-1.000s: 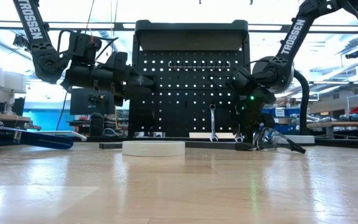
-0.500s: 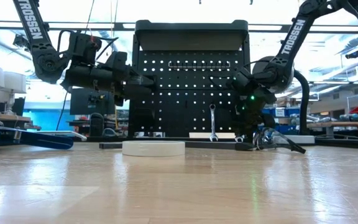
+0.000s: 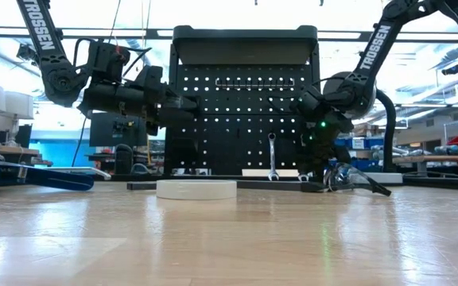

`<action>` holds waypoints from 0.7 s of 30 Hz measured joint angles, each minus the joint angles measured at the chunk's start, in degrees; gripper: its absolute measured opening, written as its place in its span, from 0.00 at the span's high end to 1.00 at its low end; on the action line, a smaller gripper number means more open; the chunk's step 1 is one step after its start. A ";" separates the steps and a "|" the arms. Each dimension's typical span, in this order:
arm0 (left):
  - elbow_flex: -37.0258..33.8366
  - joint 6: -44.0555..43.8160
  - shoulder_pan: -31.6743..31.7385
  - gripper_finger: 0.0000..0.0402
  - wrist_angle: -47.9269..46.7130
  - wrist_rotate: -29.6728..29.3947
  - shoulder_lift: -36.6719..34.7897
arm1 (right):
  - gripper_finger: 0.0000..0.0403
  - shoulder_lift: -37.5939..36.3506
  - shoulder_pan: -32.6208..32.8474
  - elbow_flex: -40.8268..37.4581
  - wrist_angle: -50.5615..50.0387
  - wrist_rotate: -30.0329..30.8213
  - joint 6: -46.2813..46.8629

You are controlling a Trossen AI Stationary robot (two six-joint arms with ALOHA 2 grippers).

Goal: Hang tools onto peg board
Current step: Unhang the right wrench from the peg board

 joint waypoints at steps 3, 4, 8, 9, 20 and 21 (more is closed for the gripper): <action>0.00 0.00 0.00 0.47 0.00 0.00 0.00 | 0.68 0.09 -0.10 0.20 -0.50 -0.59 0.15; 0.00 0.00 0.00 0.47 0.00 0.00 0.00 | 0.66 0.10 -0.13 0.48 -0.83 -0.66 0.16; 0.02 -0.02 0.00 0.47 0.46 0.76 0.00 | 0.60 0.10 -0.44 0.68 -1.30 -1.00 0.11; 0.00 -0.05 0.00 0.47 0.83 1.13 0.00 | 0.60 0.10 -0.44 0.68 -1.26 -1.05 0.08; 0.00 -0.19 0.00 0.47 1.26 1.89 0.00 | 0.73 0.10 -0.48 0.68 -1.49 -1.02 -0.42; 0.00 -0.17 0.00 0.47 1.25 1.90 0.00 | 0.75 0.10 -0.51 0.68 -1.46 -1.02 -0.44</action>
